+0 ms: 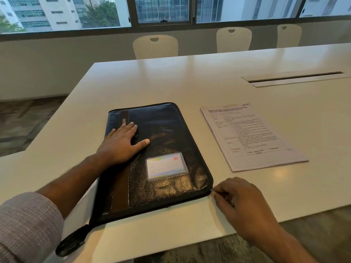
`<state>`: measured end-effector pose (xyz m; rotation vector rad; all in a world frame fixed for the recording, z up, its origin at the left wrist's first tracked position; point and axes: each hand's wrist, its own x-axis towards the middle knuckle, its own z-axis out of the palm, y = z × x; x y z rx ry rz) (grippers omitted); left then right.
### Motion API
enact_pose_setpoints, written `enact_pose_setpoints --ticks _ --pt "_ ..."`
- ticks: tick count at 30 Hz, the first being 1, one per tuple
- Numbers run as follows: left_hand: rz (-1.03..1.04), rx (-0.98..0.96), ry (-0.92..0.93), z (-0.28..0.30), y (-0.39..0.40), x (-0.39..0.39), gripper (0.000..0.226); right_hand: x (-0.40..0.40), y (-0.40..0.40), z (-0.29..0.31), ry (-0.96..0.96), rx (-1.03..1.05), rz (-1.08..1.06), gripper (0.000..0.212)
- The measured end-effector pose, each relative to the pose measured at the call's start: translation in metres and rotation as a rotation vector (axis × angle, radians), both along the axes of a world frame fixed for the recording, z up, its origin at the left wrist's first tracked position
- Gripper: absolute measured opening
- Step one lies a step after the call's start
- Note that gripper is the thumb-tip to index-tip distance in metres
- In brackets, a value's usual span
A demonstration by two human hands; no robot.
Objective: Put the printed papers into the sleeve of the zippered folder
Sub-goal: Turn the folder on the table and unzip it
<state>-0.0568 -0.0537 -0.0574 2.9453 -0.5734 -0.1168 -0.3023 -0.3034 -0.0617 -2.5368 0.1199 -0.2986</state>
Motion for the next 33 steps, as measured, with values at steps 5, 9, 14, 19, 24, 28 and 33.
enact_pose_setpoints --ticks 5,9,14,19,24,28,33 --pt "-0.105 -0.112 0.030 0.012 0.022 -0.056 0.107 0.001 0.002 -0.008 -0.053 0.019 -0.076 0.008" --pt "-0.099 -0.128 -0.001 -0.002 0.060 -0.105 0.098 -0.003 0.015 -0.012 -0.109 0.027 -0.101 0.010" --pt "-0.006 -0.341 0.039 -0.013 0.063 -0.115 0.098 -0.012 0.036 -0.018 -0.165 0.077 -0.089 0.013" --pt "0.007 -0.377 0.032 -0.015 0.058 -0.114 0.100 -0.010 0.056 -0.021 -0.198 0.059 -0.074 0.013" --pt "0.012 -0.387 0.034 -0.016 0.057 -0.115 0.099 -0.009 0.079 -0.020 -0.187 0.074 -0.042 0.018" --pt "-0.008 -0.427 0.033 -0.020 0.059 -0.113 0.079 -0.004 0.101 -0.020 -0.194 0.099 -0.005 0.016" --pt "-0.019 -0.506 0.033 -0.026 0.064 -0.110 0.063 0.006 0.130 -0.022 -0.191 0.125 0.066 0.021"
